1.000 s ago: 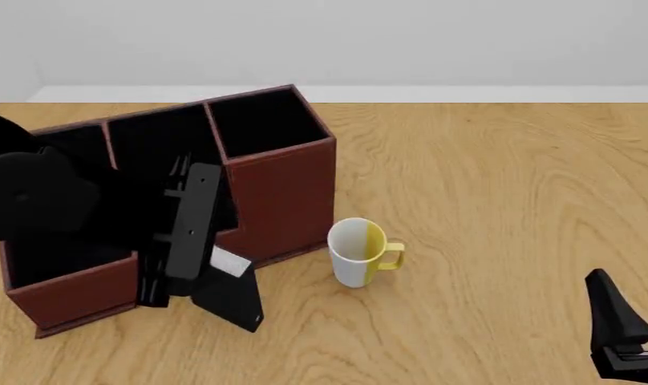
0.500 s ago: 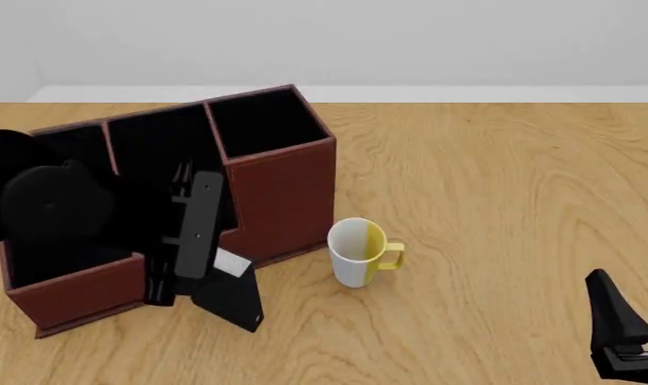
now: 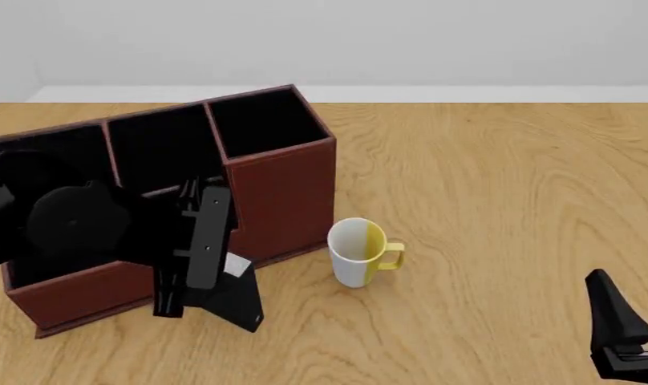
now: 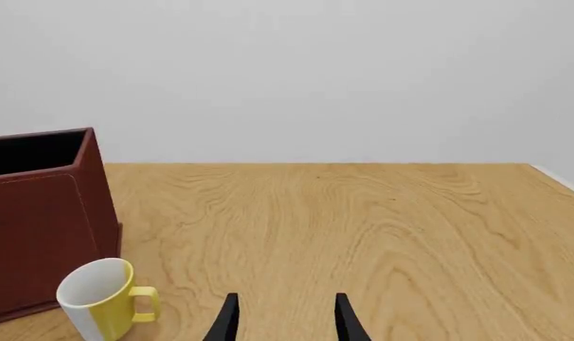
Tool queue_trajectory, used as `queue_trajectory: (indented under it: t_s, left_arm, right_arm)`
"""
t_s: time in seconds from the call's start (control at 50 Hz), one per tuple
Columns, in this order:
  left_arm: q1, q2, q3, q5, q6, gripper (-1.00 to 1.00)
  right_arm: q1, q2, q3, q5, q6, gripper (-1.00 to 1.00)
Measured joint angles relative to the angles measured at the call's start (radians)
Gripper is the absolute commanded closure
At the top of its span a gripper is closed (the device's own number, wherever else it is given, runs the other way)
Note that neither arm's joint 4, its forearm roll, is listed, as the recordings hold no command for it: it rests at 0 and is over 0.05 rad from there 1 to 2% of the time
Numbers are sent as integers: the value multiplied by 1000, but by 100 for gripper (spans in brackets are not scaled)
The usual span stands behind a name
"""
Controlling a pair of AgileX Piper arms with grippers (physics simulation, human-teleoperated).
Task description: Pick up the book and place it in the front compartment of the caddy.
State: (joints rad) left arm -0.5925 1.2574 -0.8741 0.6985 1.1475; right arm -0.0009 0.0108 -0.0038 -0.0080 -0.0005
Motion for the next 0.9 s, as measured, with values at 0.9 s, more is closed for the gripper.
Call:
queue_trajectory:
  t_s: [0.9]
  left_arm:
    - [33, 49, 49, -43, -32, -100]
  right_arm:
    - [0, 1, 0, -1, 0, -100]
